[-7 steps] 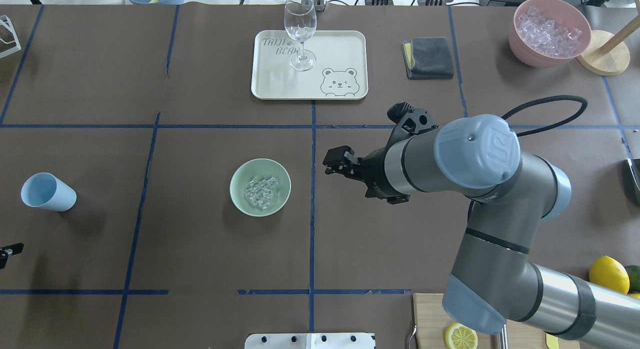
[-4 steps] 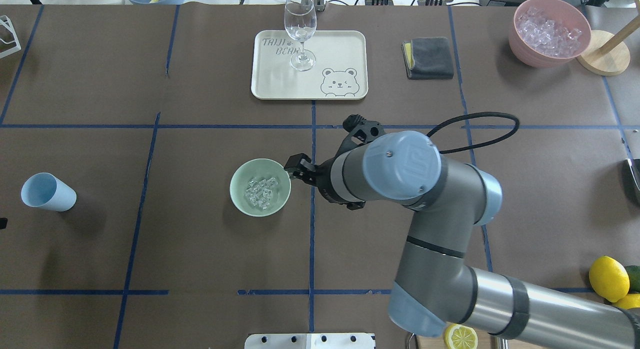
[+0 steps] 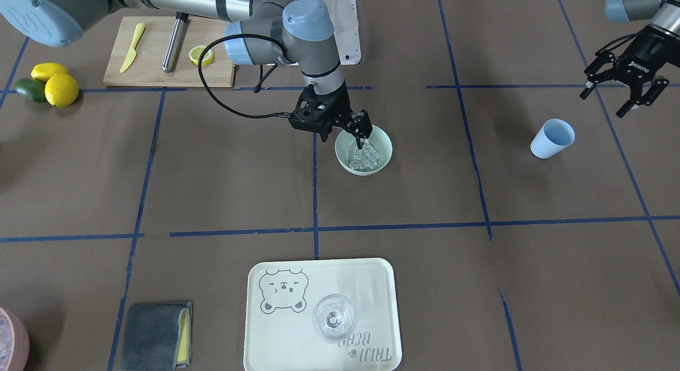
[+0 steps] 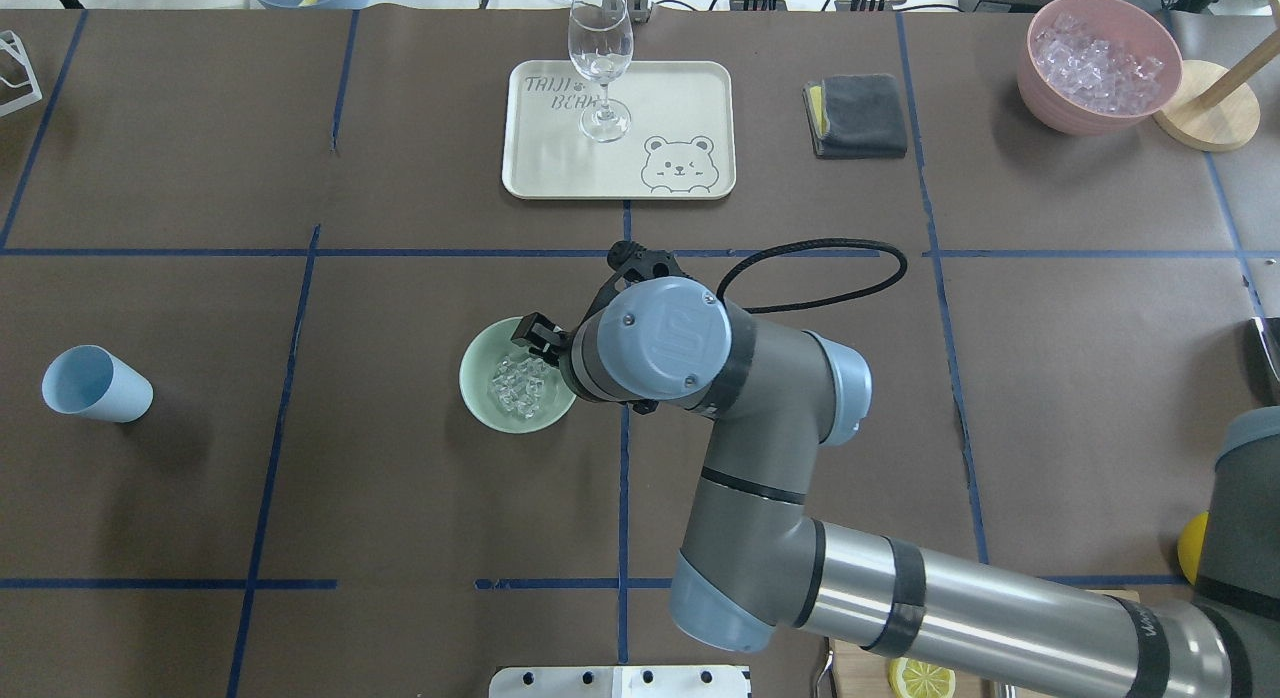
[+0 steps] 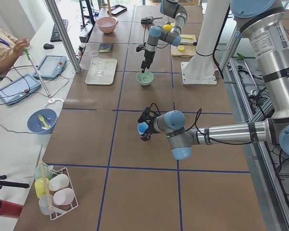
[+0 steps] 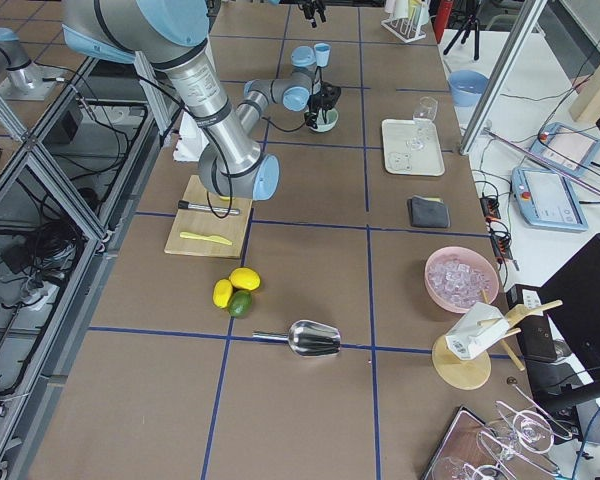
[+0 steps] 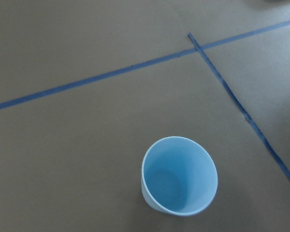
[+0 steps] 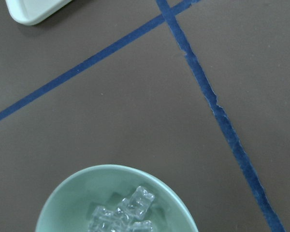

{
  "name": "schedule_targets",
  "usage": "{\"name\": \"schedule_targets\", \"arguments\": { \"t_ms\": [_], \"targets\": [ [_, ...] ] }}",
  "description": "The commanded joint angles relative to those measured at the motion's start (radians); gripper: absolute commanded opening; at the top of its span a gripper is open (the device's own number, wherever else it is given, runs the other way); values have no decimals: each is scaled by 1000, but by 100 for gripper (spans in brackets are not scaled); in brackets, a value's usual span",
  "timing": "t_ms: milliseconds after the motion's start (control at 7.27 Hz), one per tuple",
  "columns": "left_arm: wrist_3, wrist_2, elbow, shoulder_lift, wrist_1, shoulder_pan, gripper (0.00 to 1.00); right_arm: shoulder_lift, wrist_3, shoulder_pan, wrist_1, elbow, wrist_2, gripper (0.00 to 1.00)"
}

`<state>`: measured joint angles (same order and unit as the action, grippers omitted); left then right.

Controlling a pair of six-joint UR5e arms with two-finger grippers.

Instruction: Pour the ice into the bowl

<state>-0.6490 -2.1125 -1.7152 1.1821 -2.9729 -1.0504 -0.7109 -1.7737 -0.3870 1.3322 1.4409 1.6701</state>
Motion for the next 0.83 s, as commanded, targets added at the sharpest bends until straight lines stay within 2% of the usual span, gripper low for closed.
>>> {"name": "schedule_targets", "arguments": {
  "t_ms": [0, 138, 275, 412, 688],
  "targets": [
    [-4, -3, 0, 5, 0, -3, 100, 63, 123, 0, 137, -72, 5, 94],
    [-9, -1, -1, 5, 0, -2, 100, 65, 126, 2, 137, -95, 25, 77],
    [-9, -1, 0, 10, -1, -3, 100, 64, 125, 0, 139, -93, 54, 22],
    [-9, -3, -4, 8, -1, -5, 100, 59, 140, 0, 137, -90, 83, 0],
    [-9, -1, 0, 10, -6, -3, 100, 57, 158, -12, 137, -51, 108, 0]
  ]
}}
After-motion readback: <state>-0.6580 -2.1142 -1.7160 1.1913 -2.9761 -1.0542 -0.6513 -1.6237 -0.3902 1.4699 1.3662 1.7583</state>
